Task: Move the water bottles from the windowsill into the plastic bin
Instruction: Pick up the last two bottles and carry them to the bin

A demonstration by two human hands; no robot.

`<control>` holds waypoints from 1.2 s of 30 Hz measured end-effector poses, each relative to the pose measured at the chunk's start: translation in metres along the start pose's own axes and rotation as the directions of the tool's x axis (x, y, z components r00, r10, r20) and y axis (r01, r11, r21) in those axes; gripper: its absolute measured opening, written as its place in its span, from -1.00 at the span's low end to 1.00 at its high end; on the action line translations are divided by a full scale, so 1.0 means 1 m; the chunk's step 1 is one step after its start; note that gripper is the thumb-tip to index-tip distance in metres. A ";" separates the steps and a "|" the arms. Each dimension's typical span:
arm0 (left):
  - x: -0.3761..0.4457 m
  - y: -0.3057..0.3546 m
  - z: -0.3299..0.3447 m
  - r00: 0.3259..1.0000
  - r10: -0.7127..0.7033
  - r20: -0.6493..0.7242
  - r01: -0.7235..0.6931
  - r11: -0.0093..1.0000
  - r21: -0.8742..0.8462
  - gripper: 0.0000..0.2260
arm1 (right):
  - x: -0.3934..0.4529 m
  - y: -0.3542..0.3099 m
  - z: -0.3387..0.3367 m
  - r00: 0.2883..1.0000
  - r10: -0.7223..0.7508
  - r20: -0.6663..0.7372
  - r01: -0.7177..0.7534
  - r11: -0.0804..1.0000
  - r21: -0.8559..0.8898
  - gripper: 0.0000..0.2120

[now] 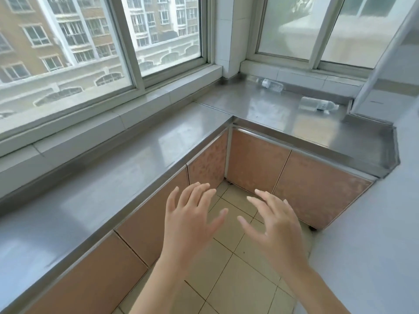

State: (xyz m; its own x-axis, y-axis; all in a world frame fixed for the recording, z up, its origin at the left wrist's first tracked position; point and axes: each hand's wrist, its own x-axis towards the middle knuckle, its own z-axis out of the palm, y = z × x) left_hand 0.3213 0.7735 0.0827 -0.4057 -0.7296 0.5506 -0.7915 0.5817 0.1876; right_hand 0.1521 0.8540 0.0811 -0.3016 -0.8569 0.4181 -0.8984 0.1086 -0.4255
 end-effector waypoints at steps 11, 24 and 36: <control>0.170 -0.005 0.129 0.998 0.055 0.033 -0.053 0.997 -0.063 -0.58 | 0.163 0.092 0.042 0.994 0.104 -0.024 -0.105 0.993 -0.054 -0.58; 0.394 -0.014 0.284 0.975 0.203 0.091 -0.186 0.968 -0.169 -0.58 | 0.364 0.191 0.090 0.958 0.283 -0.049 -0.287 0.948 -0.139 -0.58; 0.537 0.022 0.413 0.975 0.198 0.104 -0.178 0.969 -0.174 -0.61 | 0.522 0.319 0.133 0.968 0.246 -0.044 -0.250 0.958 -0.138 -0.61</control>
State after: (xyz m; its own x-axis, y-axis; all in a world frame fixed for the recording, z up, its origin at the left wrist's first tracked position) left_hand -0.1029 0.2459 0.0471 -0.5997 -0.6336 0.4889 -0.6151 0.7557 0.2249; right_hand -0.2494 0.3746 0.0569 -0.5274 -0.7808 0.3351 -0.8296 0.3881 -0.4014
